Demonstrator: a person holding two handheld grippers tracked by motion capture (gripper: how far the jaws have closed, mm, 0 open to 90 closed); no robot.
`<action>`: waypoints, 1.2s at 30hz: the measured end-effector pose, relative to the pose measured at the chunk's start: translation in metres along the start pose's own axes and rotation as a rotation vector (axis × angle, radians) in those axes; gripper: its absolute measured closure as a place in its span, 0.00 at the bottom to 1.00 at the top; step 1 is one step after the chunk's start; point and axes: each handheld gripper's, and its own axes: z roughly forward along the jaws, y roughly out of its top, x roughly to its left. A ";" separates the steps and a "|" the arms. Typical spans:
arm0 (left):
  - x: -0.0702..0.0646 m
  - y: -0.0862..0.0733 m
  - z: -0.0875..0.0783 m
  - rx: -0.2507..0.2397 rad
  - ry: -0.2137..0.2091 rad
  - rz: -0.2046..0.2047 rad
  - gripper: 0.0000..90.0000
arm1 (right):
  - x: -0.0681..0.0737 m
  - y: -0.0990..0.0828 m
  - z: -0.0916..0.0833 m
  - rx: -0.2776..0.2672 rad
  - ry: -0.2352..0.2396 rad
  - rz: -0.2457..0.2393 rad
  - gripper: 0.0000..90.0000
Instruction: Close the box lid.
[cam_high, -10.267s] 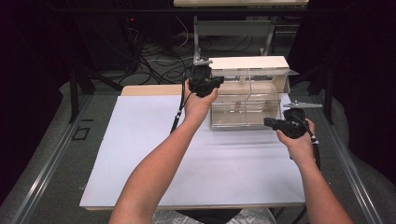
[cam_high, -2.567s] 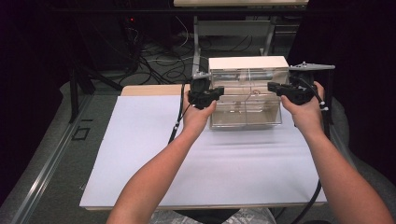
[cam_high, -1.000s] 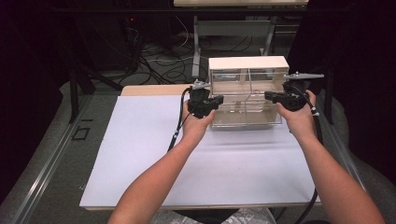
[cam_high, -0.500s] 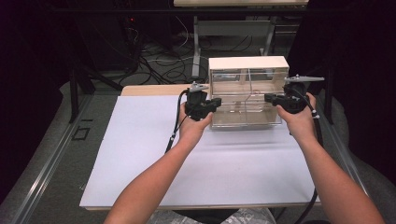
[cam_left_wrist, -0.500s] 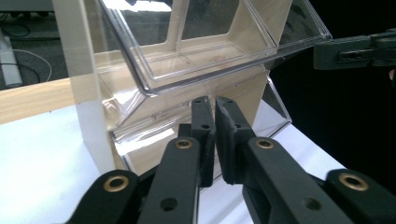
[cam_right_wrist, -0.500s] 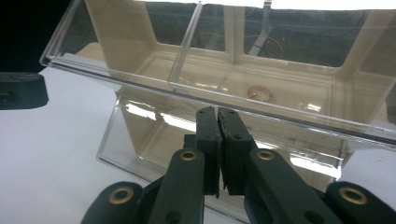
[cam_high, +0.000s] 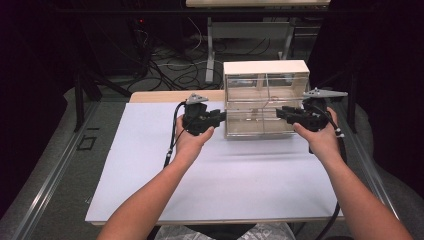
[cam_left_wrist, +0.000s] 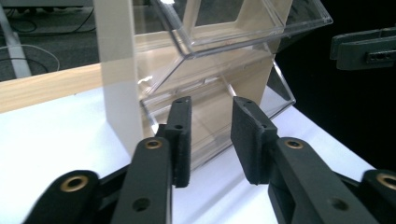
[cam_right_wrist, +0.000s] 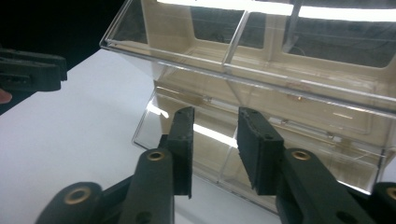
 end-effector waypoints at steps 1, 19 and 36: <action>0.001 -0.001 -0.003 -0.002 0.000 0.000 0.74 | 0.001 -0.002 0.000 -0.003 0.006 -0.002 0.69; 0.037 -0.042 -0.051 -0.015 0.084 -0.051 0.50 | 0.003 -0.055 0.002 0.017 0.015 0.007 0.44; 0.069 -0.103 -0.075 0.029 0.157 -0.066 0.38 | -0.008 -0.109 0.007 0.049 -0.030 0.020 0.26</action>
